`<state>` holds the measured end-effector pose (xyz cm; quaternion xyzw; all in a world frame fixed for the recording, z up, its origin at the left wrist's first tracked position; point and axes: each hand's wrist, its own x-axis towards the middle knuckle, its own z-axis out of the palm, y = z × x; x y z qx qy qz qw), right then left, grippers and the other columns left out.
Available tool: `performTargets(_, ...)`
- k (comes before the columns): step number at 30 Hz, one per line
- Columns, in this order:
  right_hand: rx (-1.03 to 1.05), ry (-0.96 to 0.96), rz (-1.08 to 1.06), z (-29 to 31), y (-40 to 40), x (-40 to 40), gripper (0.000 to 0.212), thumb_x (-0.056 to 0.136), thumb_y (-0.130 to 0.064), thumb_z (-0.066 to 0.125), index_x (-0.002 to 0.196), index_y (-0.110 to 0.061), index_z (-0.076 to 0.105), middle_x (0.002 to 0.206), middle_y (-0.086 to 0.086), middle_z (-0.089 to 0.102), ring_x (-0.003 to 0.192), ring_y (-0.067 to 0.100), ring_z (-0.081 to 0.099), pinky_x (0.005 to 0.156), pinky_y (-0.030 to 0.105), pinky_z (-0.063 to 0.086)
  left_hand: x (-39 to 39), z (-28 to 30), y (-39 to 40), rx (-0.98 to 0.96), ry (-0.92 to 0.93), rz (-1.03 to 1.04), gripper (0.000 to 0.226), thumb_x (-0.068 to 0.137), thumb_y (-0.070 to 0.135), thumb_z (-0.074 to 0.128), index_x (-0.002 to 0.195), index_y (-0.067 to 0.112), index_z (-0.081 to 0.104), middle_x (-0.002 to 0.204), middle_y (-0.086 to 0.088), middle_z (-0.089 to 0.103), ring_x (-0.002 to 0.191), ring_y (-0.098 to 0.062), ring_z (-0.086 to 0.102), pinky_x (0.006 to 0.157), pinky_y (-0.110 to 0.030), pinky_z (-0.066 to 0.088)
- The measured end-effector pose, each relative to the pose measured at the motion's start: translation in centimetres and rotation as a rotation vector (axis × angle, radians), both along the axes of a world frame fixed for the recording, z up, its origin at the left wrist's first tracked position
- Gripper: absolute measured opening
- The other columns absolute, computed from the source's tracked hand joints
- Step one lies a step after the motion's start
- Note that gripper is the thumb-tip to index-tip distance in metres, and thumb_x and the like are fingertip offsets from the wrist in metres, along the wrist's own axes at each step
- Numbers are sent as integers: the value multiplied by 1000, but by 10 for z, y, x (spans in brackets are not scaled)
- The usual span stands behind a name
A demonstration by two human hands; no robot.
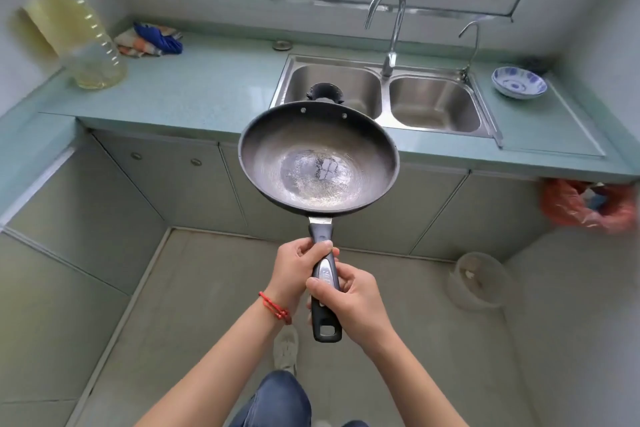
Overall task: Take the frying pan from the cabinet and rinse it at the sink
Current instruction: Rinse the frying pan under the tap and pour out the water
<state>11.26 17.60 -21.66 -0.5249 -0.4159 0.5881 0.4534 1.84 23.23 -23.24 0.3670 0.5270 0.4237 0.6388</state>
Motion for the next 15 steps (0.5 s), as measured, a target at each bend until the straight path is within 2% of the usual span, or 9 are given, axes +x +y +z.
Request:
performTargets(3,1,-26,-22,-4,58,5,4,67,-15,65,69,-14,62,59,10,56,59,25,54,54,29,50,5,-7,60,-3,9,-11,27,82,8,61,56,11,67,56,0,69,52,-16,61,65,-33,50)
performTargets(5,-7,-21,-32,-8,100,5,4,67,-16,65,69,-14,63,64,16,55,61,26,53,58,34,49,6,-12,102,1,11,-14,23,82,8,61,60,7,65,56,0,69,52,-15,61,65,-32,50)
performTargets(8,-33,-9,-59,-11,164,5,6,65,-20,68,67,-16,64,66,17,54,64,29,51,64,42,45,8,-13,168,-6,10,-32,21,82,8,60,62,5,64,55,1,69,51,-13,61,61,-29,50)
performTargets(11,-55,-26,-69,-9,221,8,18,61,-29,70,69,-14,63,66,18,56,62,29,52,64,41,46,11,-12,226,-23,18,-55,21,81,9,61,62,4,64,55,1,69,50,-13,61,59,-27,50)
performTargets(15,-65,-46,-90,-6,282,17,8,66,-19,67,67,-13,63,61,14,61,54,27,57,58,35,49,21,-10,288,-51,21,-71,19,82,9,61,64,3,65,52,2,68,48,-12,60,55,-24,50)
